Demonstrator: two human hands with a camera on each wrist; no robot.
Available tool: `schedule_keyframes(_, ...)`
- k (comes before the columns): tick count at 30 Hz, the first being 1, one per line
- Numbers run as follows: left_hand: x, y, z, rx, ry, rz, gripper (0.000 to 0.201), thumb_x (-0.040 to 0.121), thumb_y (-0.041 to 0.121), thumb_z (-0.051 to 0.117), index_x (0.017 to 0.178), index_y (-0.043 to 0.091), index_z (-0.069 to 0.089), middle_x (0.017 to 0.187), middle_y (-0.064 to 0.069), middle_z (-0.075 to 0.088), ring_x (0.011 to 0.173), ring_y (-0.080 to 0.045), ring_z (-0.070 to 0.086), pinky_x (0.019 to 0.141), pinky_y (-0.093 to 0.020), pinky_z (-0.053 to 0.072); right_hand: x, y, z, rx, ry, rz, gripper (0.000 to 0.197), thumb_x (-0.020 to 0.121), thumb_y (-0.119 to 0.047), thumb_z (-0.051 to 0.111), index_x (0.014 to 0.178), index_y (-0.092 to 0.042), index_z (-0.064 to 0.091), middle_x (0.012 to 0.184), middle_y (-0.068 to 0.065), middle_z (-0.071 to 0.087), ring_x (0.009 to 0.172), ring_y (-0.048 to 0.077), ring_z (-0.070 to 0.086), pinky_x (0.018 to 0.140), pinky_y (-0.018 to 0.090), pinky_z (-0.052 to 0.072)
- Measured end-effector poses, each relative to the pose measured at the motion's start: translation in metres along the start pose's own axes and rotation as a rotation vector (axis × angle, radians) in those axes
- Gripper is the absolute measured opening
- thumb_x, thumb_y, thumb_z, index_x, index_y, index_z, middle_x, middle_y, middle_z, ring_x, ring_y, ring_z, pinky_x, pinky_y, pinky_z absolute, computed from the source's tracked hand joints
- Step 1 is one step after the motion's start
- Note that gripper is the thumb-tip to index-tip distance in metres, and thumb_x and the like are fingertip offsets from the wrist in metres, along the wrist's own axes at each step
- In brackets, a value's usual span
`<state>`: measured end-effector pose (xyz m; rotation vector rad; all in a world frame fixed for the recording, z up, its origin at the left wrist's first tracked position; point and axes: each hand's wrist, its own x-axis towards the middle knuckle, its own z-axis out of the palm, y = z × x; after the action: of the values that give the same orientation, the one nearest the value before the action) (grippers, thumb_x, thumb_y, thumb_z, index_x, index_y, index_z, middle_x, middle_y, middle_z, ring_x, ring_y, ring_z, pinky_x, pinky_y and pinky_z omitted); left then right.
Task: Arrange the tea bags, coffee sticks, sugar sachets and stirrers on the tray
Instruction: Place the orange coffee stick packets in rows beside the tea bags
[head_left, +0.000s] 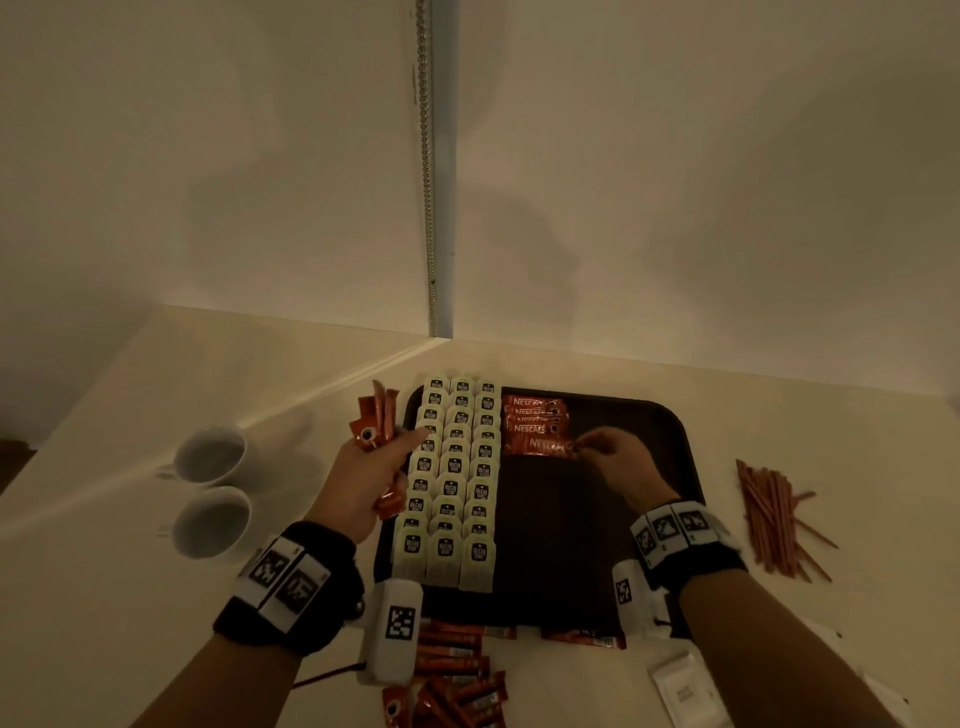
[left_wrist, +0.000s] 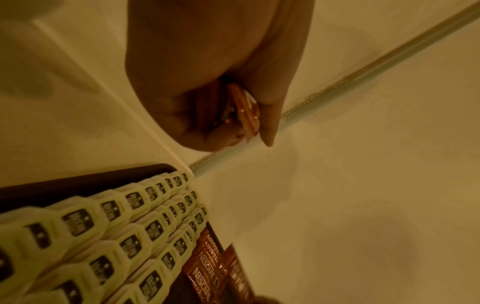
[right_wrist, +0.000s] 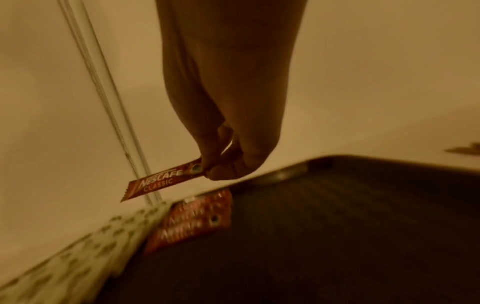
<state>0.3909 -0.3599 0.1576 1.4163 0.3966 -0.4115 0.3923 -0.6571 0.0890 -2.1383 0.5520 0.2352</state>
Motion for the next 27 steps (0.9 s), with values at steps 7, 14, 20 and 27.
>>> schedule_keyframes(7,0.004,-0.003,-0.009,-0.094,0.006,-0.086,0.019,0.089,0.017,0.063,0.075,0.016,0.051,0.049,0.004,0.040,0.034,-0.008,0.036,0.035,-0.021,0.036,0.008,0.016,0.026,-0.060,0.066,0.095,0.016,0.087,-0.013,0.062,0.103,-0.018,0.063,0.111,0.000,0.061,0.101,0.011,0.054,0.093,0.029,0.044)
schedule_keyframes(14,0.005,-0.004,-0.013,-0.061,0.013,-0.073,0.019,0.089,0.017,0.063,0.074,0.016,0.051,0.050,0.004,0.042,0.036,-0.008,0.039,0.040,-0.022,0.039,0.013,0.009,0.032,-0.033,0.151,0.076,0.016,0.086,-0.012,0.064,0.102,-0.013,0.066,0.109,0.002,0.063,0.102,0.012,0.056,0.094,0.029,0.044)
schedule_keyframes(20,0.005,-0.006,-0.011,-0.071,0.011,-0.075,0.023,0.089,0.016,0.064,0.070,0.016,0.050,0.050,0.003,0.041,0.037,-0.009,0.037,0.038,-0.019,0.036,0.018,0.006,0.034,-0.058,0.150,0.086,0.019,0.087,-0.010,0.063,0.105,-0.012,0.063,0.110,0.004,0.062,0.094,0.008,0.052,0.086,0.023,0.043)
schedule_keyframes(27,0.007,-0.003,-0.002,-0.098,0.005,-0.103,0.022,0.091,0.021,0.061,0.071,0.015,0.052,0.052,0.003,0.044,0.038,-0.010,0.037,0.036,-0.019,0.034,0.019,0.006,0.035,-0.057,0.153,0.145,0.024,0.084,-0.012,0.067,0.107,-0.009,0.060,0.110,0.008,0.060,0.091,0.012,0.054,0.081,0.024,0.048)
